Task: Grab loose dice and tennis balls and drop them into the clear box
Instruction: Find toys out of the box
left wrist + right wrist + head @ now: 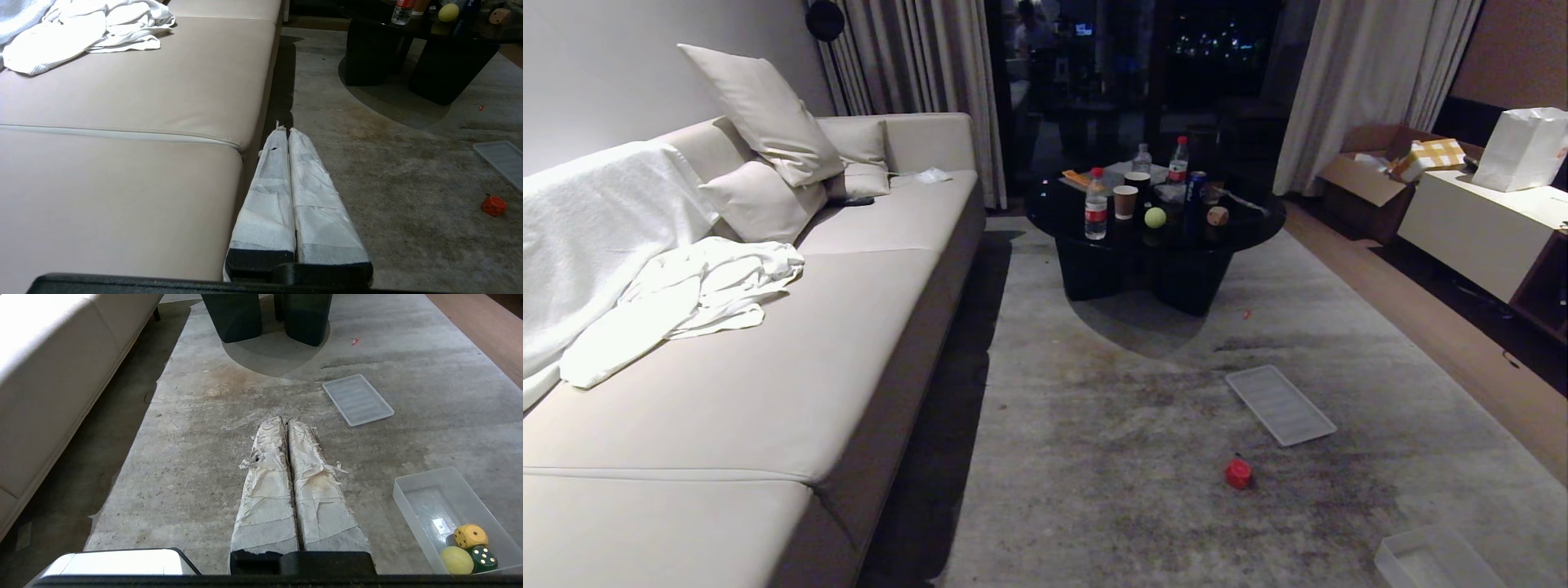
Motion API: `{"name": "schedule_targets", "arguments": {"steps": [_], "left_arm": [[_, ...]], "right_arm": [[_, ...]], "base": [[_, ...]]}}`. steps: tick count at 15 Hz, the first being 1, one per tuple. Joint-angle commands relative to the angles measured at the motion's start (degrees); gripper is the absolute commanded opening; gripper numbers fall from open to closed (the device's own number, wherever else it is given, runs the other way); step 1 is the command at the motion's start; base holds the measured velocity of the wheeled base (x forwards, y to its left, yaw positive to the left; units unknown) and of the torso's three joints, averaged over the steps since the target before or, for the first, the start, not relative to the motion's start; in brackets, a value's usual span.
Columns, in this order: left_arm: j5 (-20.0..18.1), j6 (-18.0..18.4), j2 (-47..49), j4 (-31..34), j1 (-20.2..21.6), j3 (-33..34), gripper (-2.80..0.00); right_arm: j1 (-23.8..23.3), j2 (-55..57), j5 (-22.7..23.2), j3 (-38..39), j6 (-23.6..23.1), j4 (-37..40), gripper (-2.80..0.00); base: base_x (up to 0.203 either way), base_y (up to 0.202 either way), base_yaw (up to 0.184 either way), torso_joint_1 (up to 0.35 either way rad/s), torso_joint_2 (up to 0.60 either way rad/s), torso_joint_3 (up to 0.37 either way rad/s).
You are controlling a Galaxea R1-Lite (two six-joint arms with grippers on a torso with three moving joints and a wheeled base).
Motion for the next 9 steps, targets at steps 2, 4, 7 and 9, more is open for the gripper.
{"name": "schedule_targets", "arguments": {"steps": [2, 4, 7, 9], "left_arm": [[0.0, 0.0, 0.1, 0.0, 0.0, 0.1, -2.8], [0.0, 0.0, 0.1, 0.0, 0.0, 0.1, -2.8], [0.0, 0.0, 0.1, 0.0, 0.0, 0.1, -2.8], [0.0, 0.0, 0.1, 0.0, 0.0, 0.1, -2.8]], "right_arm": [[0.0, 0.1, 0.0, 0.0, 0.2, 0.1, -2.8], [0.0, 0.1, 0.0, 0.1, 0.2, 0.1, -2.8], [0.0, 0.1, 0.0, 0.0, 0.2, 0.1, -2.8], [0.0, 0.1, 0.0, 0.1, 0.2, 0.1, -2.8]], "base": [[0.0, 0.0, 0.0, 0.0, 0.0, 0.0], [0.0, 0.0, 0.0, 0.0, 0.0, 0.0], [0.0, 0.0, 0.0, 0.0, 0.0, 0.0], [0.0, 0.0, 0.0, 0.0, 0.0, 0.0]]}}
